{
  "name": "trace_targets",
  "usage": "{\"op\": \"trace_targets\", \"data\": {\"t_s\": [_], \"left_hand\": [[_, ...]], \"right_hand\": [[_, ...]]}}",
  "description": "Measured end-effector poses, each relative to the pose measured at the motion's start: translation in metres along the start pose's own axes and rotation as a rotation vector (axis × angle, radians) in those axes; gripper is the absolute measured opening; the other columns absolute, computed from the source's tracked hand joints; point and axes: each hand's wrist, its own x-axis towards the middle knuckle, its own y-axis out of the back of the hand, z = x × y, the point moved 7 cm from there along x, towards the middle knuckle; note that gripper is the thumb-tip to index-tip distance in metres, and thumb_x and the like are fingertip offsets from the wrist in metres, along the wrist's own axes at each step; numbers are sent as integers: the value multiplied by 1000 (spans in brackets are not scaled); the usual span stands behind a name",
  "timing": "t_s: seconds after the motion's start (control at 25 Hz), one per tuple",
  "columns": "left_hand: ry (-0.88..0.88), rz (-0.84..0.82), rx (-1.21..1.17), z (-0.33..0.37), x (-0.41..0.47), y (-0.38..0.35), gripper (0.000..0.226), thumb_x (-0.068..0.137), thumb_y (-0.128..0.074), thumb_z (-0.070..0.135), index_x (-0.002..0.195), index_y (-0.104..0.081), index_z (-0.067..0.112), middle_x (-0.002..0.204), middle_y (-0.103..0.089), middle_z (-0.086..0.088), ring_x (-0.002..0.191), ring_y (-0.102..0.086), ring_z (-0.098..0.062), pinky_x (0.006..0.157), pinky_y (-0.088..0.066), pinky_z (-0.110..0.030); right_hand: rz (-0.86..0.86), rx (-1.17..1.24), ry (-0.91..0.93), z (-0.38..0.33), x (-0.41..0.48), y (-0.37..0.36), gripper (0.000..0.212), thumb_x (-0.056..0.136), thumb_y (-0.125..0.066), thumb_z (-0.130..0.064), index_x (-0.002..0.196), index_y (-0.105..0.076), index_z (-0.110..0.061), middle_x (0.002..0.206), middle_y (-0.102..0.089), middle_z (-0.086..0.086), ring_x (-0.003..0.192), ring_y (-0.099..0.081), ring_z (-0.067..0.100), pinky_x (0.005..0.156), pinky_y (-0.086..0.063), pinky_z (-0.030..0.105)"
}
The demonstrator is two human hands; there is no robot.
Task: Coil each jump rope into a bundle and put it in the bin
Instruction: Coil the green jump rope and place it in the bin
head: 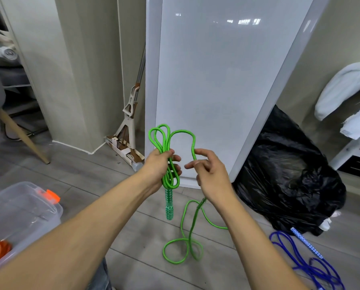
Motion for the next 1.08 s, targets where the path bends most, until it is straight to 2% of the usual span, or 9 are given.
{"op": "trace_targets", "data": {"t_s": [0.08,0.16,0.32,0.44,0.52,0.64,0.84,0.96,1.08], "left_hand": [[23,-44,20,-10,-4,-8,7,103,-44,9,99,-49,6,83,-63,-14,59,-60,-26,58,-55,-38],[36,-65,12,-16,-6,-13,10,102,-46,8,106,-53,2,90,-65,-17,70,-67,-28,64,-59,-42],[80,-128,-7,-19,-6,-15,19,102,-47,10,110,-60,-2,99,-67,-22,86,-70,-34,68,-58,-41],[70,-153,67,-17,-11,-16,15,101,-51,12,99,-63,2,88,-68,-17,75,-69,-27,62,-57,-36],[6,-69,65,-9,-7,-11,13,102,-50,13,93,-57,7,83,-66,-12,68,-67,-24,61,-56,-37],[-43,4,-115,5,6,2,12,104,-46,13,94,-50,8,70,-54,-5,54,-60,-21,58,-56,-36],[-46,84,-344,20,27,33,21,104,-43,11,84,-45,11,54,-39,1,38,-36,-11,41,-41,-19],[-124,203,-260,29,37,57,23,105,-39,12,82,-41,16,54,-35,2,34,-26,-7,37,-27,-14],[-237,291,-27,43,37,72,24,104,-39,13,81,-38,19,61,-32,0,41,-27,-10,37,-23,-14]], "right_hand": [[21,76,-8,-1,-2,-6,13,99,-54,-7,105,-57,-19,88,-78,0,59,-62,-2,62,-45,22],[73,22,35,0,-5,-9,11,95,-63,-10,96,-62,-21,84,-77,1,72,-73,8,66,-55,30],[98,-50,51,6,-6,-12,11,86,-74,-19,83,-70,-29,75,-71,-2,75,-72,17,74,-60,43],[72,-109,54,6,-7,-15,7,85,-75,-24,83,-72,-31,74,-71,-4,73,-70,17,70,-58,40],[25,-162,62,2,-8,-20,3,89,-71,-27,87,-70,-28,76,-73,-6,71,-69,9,65,-53,31],[-117,-255,38,2,-9,-28,14,98,-62,-34,87,-64,-24,64,-69,-4,55,-57,3,56,-41,22],[-439,-155,-96,9,-16,-28,35,103,-54,-35,79,-66,-13,50,-47,2,42,-37,16,47,-32,24],[-586,-224,-186,17,-22,-17,41,103,-54,-40,83,-67,-7,52,-45,5,40,-38,18,44,-33,22],[-583,-320,-265,28,-20,2,38,101,-57,-39,80,-67,-9,52,-40,1,43,-32,16,44,-29,22]]}}
